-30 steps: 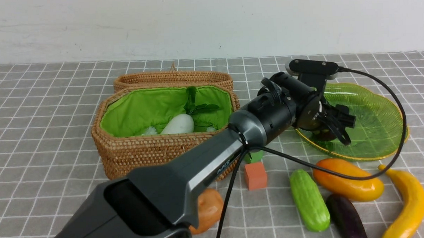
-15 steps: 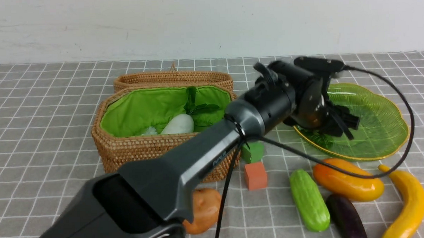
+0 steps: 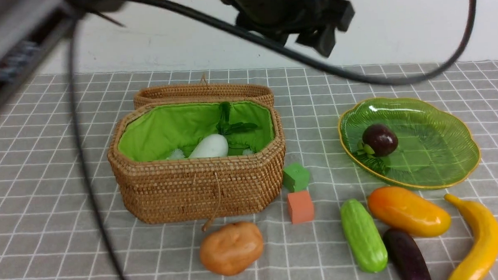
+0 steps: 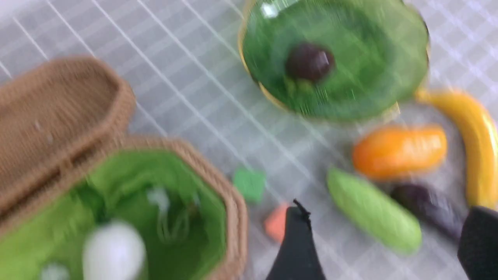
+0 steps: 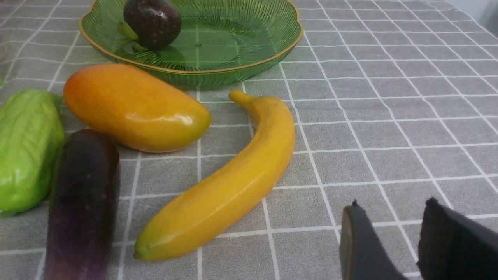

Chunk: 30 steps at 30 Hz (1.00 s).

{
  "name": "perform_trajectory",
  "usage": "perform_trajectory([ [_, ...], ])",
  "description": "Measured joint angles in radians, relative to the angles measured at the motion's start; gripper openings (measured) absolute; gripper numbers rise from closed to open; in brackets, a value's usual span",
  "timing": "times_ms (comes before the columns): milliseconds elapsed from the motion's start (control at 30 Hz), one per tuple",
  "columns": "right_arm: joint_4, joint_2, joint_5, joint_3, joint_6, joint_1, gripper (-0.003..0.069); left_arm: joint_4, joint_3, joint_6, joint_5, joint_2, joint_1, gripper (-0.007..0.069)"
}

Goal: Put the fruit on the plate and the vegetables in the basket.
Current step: Grab a potato with your left arm and place it in the basket on the left

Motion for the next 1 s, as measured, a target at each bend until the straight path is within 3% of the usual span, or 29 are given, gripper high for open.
perform_trajectory([
  [200, 0.000, 0.000, 0.000, 0.000, 0.000, 0.000, 0.0240, 0.006, 0.436, 0.056, -0.013, -0.219, -0.004, 0.0512],
  [433, 0.000, 0.000, 0.000, 0.000, 0.000, 0.000, 0.0240, 0.021, 0.827, 0.062, -0.226, -0.246, -0.004, 0.0512],
  [567, 0.000, 0.000, 0.000, 0.000, 0.000, 0.000, 0.0240, 0.049, 0.865, 0.064, -0.312, -0.196, -0.004, 0.0526],
  [800, 0.000, 0.000, 0.000, 0.000, 0.000, 0.000, 0.0240, 0.134, 0.866, 0.064, -0.388, -0.052, -0.004, 0.0618],
  [1000, 0.000, 0.000, 0.000, 0.000, 0.000, 0.000, 0.0240, 0.134, 0.863, 0.064, -0.382, 0.021, -0.004, 0.0596],
])
